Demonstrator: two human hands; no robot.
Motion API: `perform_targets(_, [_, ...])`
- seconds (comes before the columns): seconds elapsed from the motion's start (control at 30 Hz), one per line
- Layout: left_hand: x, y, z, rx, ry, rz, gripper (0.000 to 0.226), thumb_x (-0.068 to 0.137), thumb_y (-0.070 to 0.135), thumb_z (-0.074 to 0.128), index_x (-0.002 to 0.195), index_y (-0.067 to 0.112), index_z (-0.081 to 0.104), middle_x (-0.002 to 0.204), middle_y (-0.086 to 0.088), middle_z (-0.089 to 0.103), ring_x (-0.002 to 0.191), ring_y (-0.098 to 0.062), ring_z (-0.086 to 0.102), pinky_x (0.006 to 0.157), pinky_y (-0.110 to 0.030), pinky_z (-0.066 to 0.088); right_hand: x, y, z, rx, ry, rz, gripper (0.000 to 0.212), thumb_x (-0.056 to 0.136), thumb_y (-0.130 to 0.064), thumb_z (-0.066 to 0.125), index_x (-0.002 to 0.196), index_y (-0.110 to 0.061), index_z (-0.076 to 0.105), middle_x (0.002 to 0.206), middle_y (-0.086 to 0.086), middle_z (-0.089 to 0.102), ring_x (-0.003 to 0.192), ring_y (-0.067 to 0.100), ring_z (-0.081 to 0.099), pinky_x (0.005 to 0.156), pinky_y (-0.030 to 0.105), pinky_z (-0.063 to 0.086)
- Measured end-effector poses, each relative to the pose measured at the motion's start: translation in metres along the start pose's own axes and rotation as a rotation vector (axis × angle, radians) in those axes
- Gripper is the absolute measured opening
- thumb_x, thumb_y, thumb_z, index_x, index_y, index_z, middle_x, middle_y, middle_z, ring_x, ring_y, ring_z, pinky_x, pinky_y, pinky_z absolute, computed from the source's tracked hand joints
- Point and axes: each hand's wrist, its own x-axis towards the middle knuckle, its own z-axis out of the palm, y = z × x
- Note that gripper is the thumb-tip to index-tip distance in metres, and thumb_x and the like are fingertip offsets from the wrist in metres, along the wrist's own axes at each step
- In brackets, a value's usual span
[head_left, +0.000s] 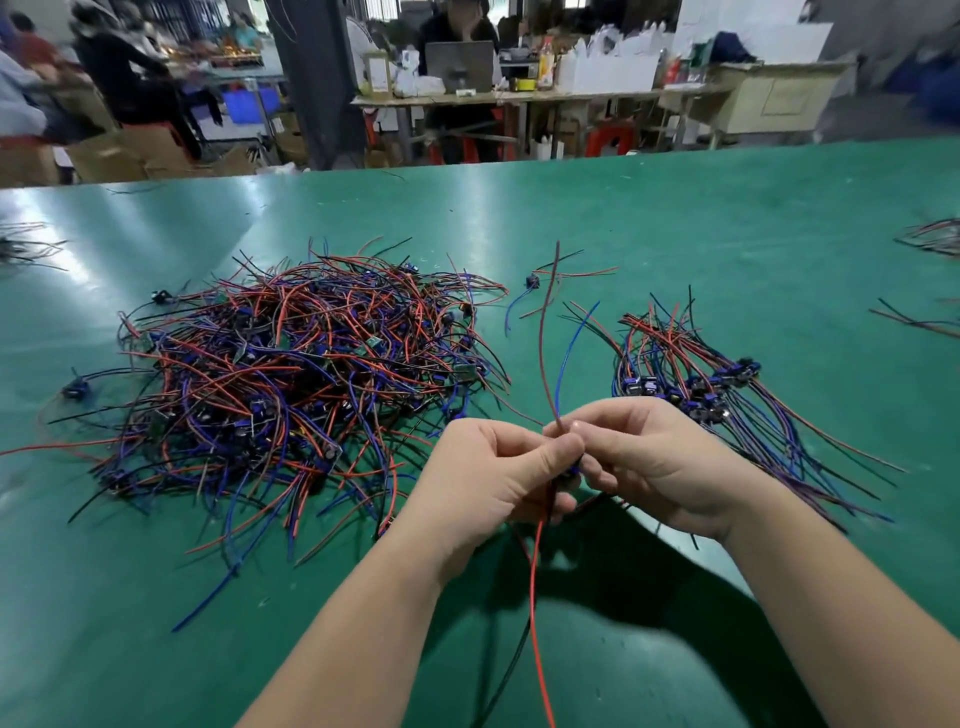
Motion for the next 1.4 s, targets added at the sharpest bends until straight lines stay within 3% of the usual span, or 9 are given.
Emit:
perform_targets(0.17, [0.002, -0.008, 0.007, 0.007, 0.064, -0.012, 0.025, 0.057, 0.034, 0.075, 0.056, 0.009, 0.069, 0.053, -0.004, 0.063, 0.044, -0.014, 0.062, 0.044, -0.021, 0.050, 0.001, 0.000, -0.003, -0.074, 0.069, 0.030, 0.015, 0.056, -0.027, 0.077, 0.058, -0.016, 0.067, 0.060, 0.002, 0.057, 0.058, 0.013, 0.045, 0.054, 0.020, 0.035])
perform_targets(0.37, [0.004, -0.013, 0.008, 0.120, 0.104, -0.036, 0.021, 0.069, 0.026, 0.079, 0.059, 0.010, 0.071, 0.054, -0.008, 0.065, 0.046, -0.013, 0.062, 0.045, -0.018, 0.046, 0.002, 0.003, -0.003, -0.215, 0.169, -0.011, 0.010, 0.080, -0.004, 0.069, 0.070, -0.006, 0.071, 0.064, 0.010, 0.059, 0.049, 0.008, 0.048, 0.045, 0.014, 0.038])
perform_targets(0.5, [0.004, -0.012, 0.012, 0.069, 0.128, -0.023, 0.022, 0.067, 0.029, 0.078, 0.062, 0.009, 0.071, 0.057, -0.008, 0.065, 0.048, -0.014, 0.062, 0.047, -0.020, 0.048, 0.002, 0.000, -0.002, -0.147, 0.204, -0.023, 0.014, 0.081, -0.002, 0.066, 0.070, -0.007, 0.071, 0.058, 0.003, 0.060, 0.048, 0.006, 0.050, 0.047, 0.014, 0.039])
perform_targets(0.73, [-0.003, -0.004, 0.012, 0.083, -0.139, -0.164, 0.017, 0.064, 0.031, 0.077, 0.064, 0.014, 0.072, 0.063, -0.004, 0.068, 0.051, -0.013, 0.064, 0.049, -0.021, 0.051, 0.002, -0.024, -0.022, 0.206, 0.470, -0.122, 0.006, 0.083, 0.001, 0.061, 0.080, -0.001, 0.065, 0.057, 0.000, 0.063, 0.044, 0.003, 0.054, 0.039, 0.010, 0.039])
perform_targets(0.97, [-0.010, -0.005, 0.009, 0.126, -0.327, -0.213, 0.014, 0.086, 0.019, 0.068, 0.099, 0.017, 0.073, 0.067, 0.005, 0.062, 0.053, -0.013, 0.064, 0.051, -0.021, 0.052, 0.003, -0.026, -0.036, 0.219, 0.511, -0.167, 0.009, 0.084, -0.002, 0.059, 0.085, -0.008, 0.066, 0.060, -0.002, 0.067, 0.048, 0.004, 0.059, 0.041, 0.012, 0.039])
perform_targets(1.07, [-0.012, -0.002, 0.007, 0.174, -0.392, -0.186, 0.013, 0.089, 0.023, 0.064, 0.098, 0.025, 0.073, 0.069, 0.009, 0.061, 0.055, -0.013, 0.065, 0.050, -0.017, 0.048, 0.003, -0.027, -0.038, 0.266, 0.554, -0.149, 0.005, 0.084, -0.007, 0.063, 0.080, -0.008, 0.065, 0.055, -0.001, 0.062, 0.042, 0.004, 0.055, 0.035, 0.012, 0.035])
perform_targets(1.2, [-0.012, -0.001, 0.004, 0.198, -0.359, -0.075, 0.008, 0.081, 0.030, 0.067, 0.087, 0.029, 0.073, 0.072, 0.006, 0.069, 0.056, -0.004, 0.058, 0.048, -0.016, 0.039, 0.005, -0.027, -0.042, 0.379, 0.653, -0.089, 0.026, 0.092, -0.022, 0.053, 0.070, -0.010, 0.058, 0.045, -0.005, 0.046, 0.035, 0.005, 0.042, 0.032, 0.012, 0.028])
perform_targets(1.3, [-0.008, 0.002, 0.004, -0.005, -0.230, 0.063, 0.003, 0.071, 0.027, 0.074, 0.074, 0.029, 0.074, 0.065, 0.004, 0.069, 0.052, -0.004, 0.051, 0.042, -0.012, 0.034, 0.006, -0.024, -0.044, 0.410, 0.553, -0.016, 0.036, 0.099, -0.033, 0.040, 0.082, -0.010, 0.062, 0.046, -0.005, 0.048, 0.037, 0.006, 0.045, 0.034, 0.012, 0.032])
perform_targets(1.4, [-0.004, 0.006, -0.002, -0.434, -0.080, 0.196, 0.035, 0.042, 0.036, 0.095, 0.066, 0.025, 0.071, 0.067, 0.001, 0.069, 0.049, -0.003, 0.058, 0.043, -0.012, 0.046, 0.004, -0.016, -0.035, 0.160, 0.384, 0.090, 0.024, 0.094, -0.025, 0.052, 0.088, -0.006, 0.066, 0.056, 0.003, 0.060, 0.042, 0.007, 0.055, 0.037, 0.013, 0.042])
